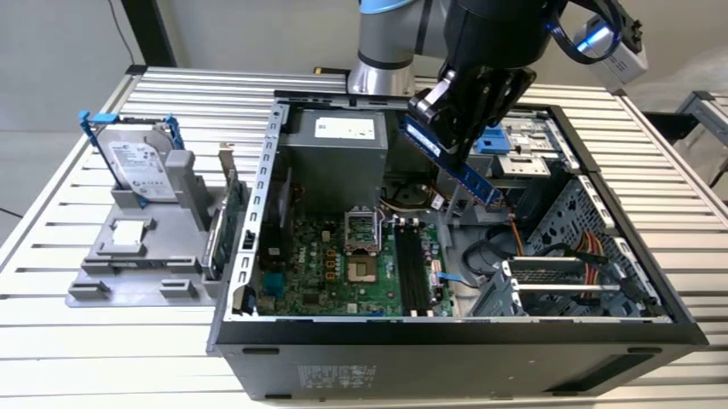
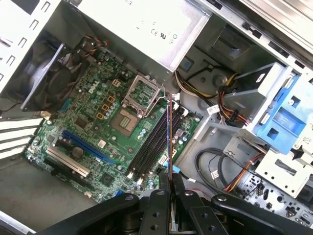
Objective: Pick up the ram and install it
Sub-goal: 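Insert the ram into the slot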
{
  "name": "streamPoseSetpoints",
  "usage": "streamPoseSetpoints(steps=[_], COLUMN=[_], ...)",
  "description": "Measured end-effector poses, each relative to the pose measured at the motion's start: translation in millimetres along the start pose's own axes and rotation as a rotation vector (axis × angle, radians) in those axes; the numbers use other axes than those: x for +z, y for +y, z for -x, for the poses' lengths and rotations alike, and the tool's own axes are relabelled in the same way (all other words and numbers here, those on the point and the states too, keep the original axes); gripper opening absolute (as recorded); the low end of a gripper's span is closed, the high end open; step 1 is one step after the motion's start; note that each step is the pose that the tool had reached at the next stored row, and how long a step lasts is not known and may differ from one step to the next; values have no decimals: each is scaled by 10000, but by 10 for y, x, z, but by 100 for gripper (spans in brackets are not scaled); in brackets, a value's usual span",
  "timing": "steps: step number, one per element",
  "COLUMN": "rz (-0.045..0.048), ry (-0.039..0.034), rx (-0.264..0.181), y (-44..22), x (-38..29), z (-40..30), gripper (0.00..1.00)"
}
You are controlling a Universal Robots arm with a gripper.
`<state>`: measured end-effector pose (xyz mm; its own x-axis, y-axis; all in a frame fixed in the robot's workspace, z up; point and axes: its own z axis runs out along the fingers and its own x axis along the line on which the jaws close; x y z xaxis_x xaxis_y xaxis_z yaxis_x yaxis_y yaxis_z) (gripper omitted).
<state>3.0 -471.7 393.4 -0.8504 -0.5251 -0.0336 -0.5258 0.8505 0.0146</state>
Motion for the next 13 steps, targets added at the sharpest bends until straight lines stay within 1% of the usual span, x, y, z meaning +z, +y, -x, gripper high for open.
streamPoseSetpoints(steps=[13], rz=[-12], ry=[-5], rx=[343], y=[0], x=[0], z=[0], gripper=[0])
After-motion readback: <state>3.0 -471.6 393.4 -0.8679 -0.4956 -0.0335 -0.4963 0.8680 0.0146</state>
